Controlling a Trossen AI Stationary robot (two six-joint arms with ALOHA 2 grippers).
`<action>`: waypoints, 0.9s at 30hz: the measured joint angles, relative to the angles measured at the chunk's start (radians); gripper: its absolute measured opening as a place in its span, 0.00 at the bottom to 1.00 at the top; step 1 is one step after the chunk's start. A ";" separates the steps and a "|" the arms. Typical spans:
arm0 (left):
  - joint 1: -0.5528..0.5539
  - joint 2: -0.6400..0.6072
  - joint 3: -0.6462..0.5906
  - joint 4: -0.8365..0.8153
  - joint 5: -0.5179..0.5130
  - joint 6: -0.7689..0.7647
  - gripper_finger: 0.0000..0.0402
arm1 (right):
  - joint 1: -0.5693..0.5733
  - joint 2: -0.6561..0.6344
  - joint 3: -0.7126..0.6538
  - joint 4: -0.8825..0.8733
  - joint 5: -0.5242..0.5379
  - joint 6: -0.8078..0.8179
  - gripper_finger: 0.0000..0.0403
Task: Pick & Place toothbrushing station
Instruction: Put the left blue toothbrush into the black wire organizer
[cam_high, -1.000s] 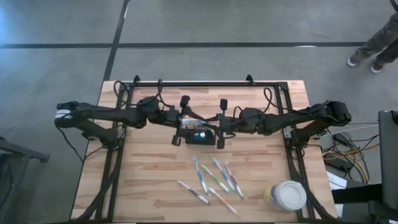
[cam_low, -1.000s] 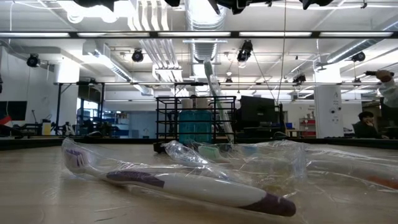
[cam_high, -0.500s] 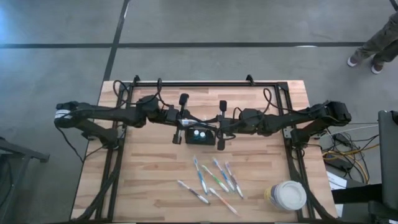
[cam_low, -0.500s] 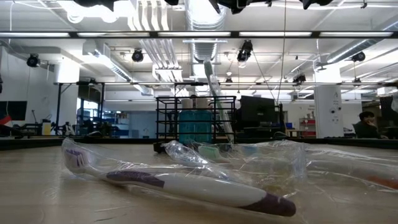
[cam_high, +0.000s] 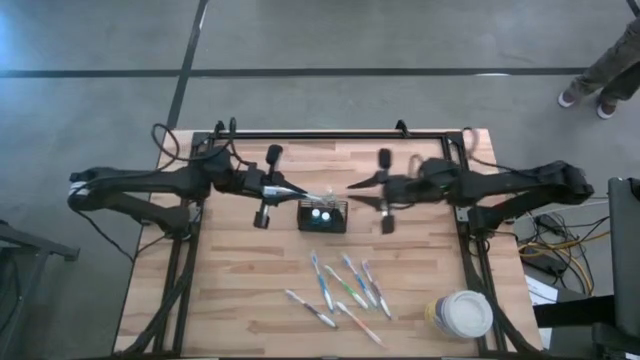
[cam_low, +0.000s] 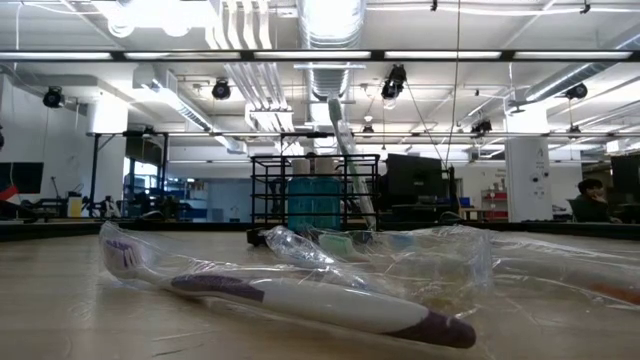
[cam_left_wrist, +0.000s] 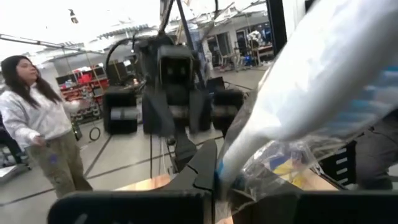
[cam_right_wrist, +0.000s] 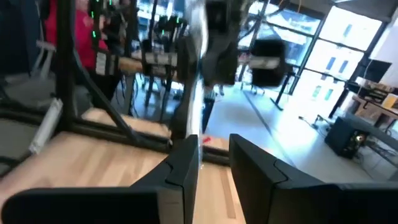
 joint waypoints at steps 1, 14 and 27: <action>0.000 -0.015 -0.005 -0.011 0.000 -0.005 0.04 | 0.001 -0.041 0.000 -0.038 -0.001 0.003 0.21; 0.012 -0.190 -0.173 -0.072 -0.063 -0.046 0.04 | 0.001 -0.642 -0.279 -0.150 -0.026 0.113 0.02; 0.027 -0.260 -0.400 0.072 -0.106 -0.069 0.04 | 0.001 -0.999 -0.672 -0.065 0.027 0.190 0.02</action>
